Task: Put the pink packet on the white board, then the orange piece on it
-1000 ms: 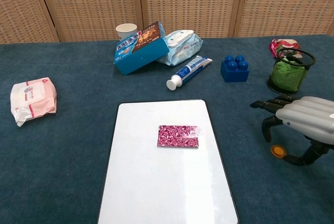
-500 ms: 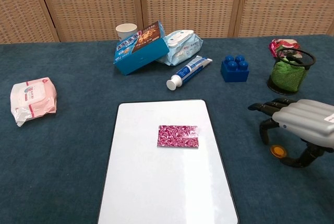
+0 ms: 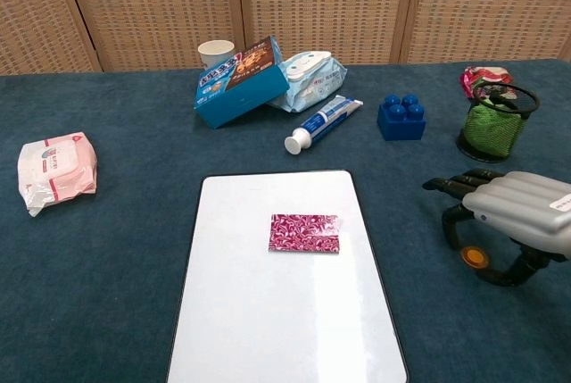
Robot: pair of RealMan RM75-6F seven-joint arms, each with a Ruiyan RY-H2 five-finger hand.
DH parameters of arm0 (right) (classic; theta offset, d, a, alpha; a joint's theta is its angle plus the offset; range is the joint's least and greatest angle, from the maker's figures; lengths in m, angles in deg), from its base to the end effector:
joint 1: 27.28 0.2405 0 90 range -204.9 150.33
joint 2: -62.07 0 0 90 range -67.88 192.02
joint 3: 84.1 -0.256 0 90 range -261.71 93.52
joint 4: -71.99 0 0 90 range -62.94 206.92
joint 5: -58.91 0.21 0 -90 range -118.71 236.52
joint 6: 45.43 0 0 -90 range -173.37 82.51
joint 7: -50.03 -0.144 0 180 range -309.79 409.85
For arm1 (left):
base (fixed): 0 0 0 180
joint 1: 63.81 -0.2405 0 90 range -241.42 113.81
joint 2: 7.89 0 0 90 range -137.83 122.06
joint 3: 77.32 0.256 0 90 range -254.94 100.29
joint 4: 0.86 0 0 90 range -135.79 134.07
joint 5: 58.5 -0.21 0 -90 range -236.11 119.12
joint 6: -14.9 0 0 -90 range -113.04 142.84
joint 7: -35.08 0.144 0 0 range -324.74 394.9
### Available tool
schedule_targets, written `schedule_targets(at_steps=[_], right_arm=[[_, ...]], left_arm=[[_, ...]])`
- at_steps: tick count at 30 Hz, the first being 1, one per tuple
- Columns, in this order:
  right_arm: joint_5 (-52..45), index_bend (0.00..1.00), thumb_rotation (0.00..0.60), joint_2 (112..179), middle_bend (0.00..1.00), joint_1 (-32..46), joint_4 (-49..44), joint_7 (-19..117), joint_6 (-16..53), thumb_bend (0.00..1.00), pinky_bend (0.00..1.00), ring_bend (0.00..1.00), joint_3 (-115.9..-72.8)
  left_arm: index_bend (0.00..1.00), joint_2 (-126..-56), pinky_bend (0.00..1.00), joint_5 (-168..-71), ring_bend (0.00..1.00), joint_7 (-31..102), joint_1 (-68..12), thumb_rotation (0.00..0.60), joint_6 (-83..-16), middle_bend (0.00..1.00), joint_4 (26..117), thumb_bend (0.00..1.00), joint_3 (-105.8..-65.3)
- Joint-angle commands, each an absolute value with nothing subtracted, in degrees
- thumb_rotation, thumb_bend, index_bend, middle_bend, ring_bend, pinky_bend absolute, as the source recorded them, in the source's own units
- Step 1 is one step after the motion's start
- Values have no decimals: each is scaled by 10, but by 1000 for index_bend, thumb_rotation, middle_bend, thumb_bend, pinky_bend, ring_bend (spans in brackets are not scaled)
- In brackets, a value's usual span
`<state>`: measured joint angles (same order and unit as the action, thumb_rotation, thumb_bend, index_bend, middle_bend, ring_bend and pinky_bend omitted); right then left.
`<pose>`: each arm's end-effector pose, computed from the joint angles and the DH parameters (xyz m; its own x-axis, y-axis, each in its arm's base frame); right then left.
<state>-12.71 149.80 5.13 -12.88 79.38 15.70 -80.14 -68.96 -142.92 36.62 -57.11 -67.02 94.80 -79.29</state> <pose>-0.2261 -0.2625 -0.0290 0.6832 -0.2806 0.6742 -0.7163 -0.4369 0.5441 -0.3056 0.1867 0.1627 0.4150 0.0605 0.9078 0.9098 -0.0153 -0.4149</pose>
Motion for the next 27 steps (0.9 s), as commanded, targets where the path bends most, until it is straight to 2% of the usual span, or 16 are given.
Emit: schedule_targets(at_steps=[1, 19, 27], right_arm=[[-130, 597, 600, 1495, 0, 50, -136, 793, 156, 363, 0, 0, -806], [-99, 597, 600, 1496, 0, 88, -219, 864, 147, 363, 0, 0, -875], [6, 598, 600, 1554, 0, 152, -242, 967, 125, 363, 0, 0, -939]], left_arm=[[0, -689, 0, -1430, 0, 365, -571, 600, -671, 0, 948, 0, -793], [0, -686, 0, -1429, 0, 355, -572, 600, -670, 0, 945, 0, -793], [0, -686, 0, -1423, 0, 353, -570, 600, -667, 0, 944, 0, -796]])
